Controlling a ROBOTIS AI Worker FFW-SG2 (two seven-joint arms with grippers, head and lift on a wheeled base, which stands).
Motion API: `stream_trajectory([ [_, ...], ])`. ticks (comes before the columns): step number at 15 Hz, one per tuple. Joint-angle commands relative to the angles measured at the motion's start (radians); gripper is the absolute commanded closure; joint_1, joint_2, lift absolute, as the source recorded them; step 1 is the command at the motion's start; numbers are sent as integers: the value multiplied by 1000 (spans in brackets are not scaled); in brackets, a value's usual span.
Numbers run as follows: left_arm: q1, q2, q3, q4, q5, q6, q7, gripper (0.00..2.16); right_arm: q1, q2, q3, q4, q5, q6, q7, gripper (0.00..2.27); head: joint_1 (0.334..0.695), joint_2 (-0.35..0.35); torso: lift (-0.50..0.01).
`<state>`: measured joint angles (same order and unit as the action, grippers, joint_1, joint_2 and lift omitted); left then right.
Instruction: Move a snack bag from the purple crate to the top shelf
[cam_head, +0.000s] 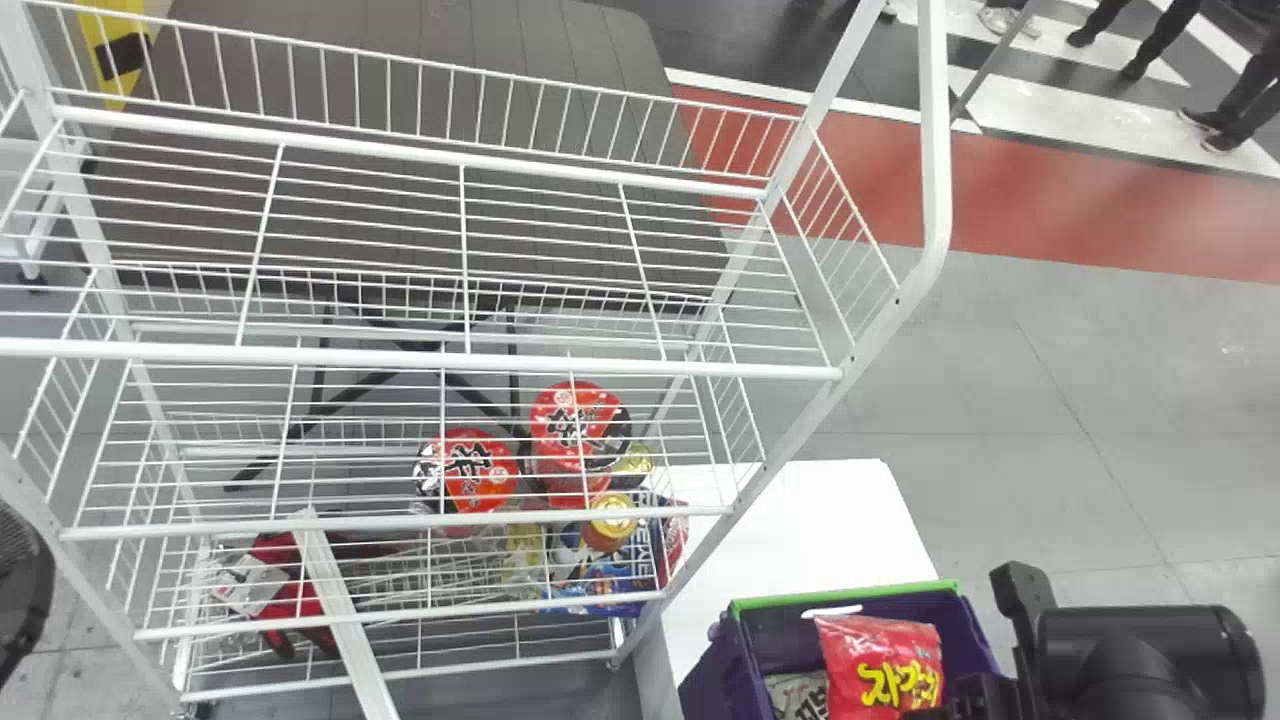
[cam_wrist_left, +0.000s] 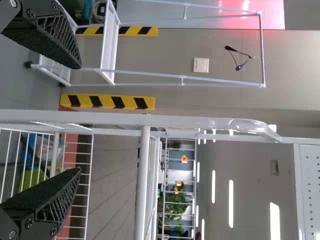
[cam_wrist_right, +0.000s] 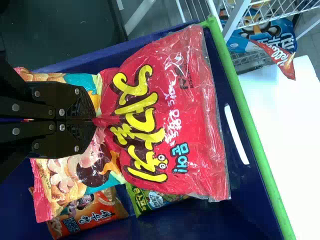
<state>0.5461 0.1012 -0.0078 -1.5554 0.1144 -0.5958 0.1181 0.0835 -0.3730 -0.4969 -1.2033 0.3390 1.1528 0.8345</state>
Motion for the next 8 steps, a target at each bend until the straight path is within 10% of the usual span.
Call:
stream_trajectory([
  [1, 0, 0, 0, 0, -1, 0, 0, 76, 1, 2, 1, -1, 0, -3, 5, 2067, 695, -350, -98],
  [8, 3, -3, -1, 0, -1, 0, 2, 76, 1, 2, 6, -1, 0, -15, 6, 2067, 695, -350, -70],
])
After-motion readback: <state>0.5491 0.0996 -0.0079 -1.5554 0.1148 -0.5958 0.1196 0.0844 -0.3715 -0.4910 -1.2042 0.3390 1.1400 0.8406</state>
